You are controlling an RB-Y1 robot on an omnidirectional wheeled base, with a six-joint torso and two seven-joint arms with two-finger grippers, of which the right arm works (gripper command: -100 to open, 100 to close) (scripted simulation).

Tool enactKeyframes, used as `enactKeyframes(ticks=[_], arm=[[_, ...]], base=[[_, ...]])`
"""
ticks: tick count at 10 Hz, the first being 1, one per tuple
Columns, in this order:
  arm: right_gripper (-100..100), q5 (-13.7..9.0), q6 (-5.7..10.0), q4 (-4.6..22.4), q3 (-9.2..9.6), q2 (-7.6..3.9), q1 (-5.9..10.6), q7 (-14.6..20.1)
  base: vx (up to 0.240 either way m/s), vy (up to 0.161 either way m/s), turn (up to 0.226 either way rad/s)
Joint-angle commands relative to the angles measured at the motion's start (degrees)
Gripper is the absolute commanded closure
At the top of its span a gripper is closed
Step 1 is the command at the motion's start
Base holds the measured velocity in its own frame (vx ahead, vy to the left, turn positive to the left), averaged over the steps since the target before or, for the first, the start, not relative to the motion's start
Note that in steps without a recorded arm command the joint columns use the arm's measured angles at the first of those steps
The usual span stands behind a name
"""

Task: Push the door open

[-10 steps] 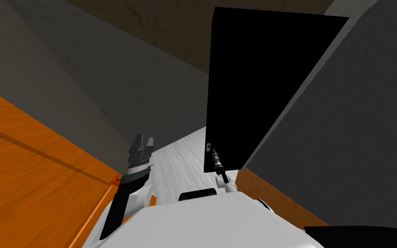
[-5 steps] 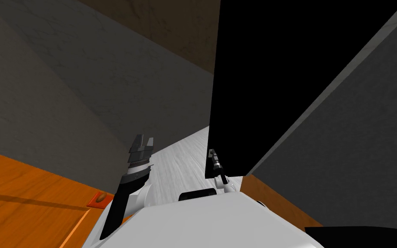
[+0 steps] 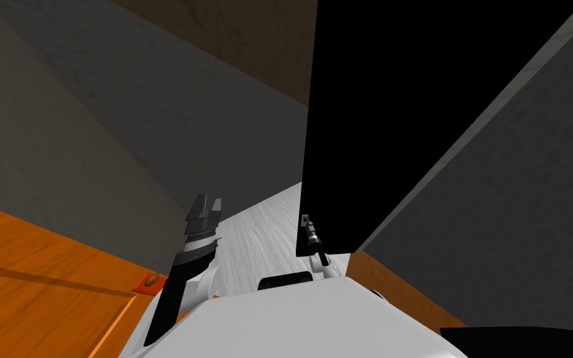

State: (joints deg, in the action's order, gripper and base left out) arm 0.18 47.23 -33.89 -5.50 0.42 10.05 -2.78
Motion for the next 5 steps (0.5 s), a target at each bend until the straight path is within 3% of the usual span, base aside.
enactKeyframes(ticks=[1, 2, 4, 5], arm=[[100, 0.0, 0.14, -0.1, -0.06, -0.06, 0.06, 0.0], [100, -0.6, -0.18, 0.0, -0.94, -1.22, 0.07, -0.2], [100, -0.6, -0.18, 0.0, -0.94, -1.22, 0.07, -0.2], [100, -1.2, -0.34, 0.0, -1.85, -1.96, 0.17, -0.5]], base=[[0.000, 0.000, 0.000], [0.107, 0.090, -0.043], [0.100, 0.045, -0.026], [0.138, 0.027, -0.033]])
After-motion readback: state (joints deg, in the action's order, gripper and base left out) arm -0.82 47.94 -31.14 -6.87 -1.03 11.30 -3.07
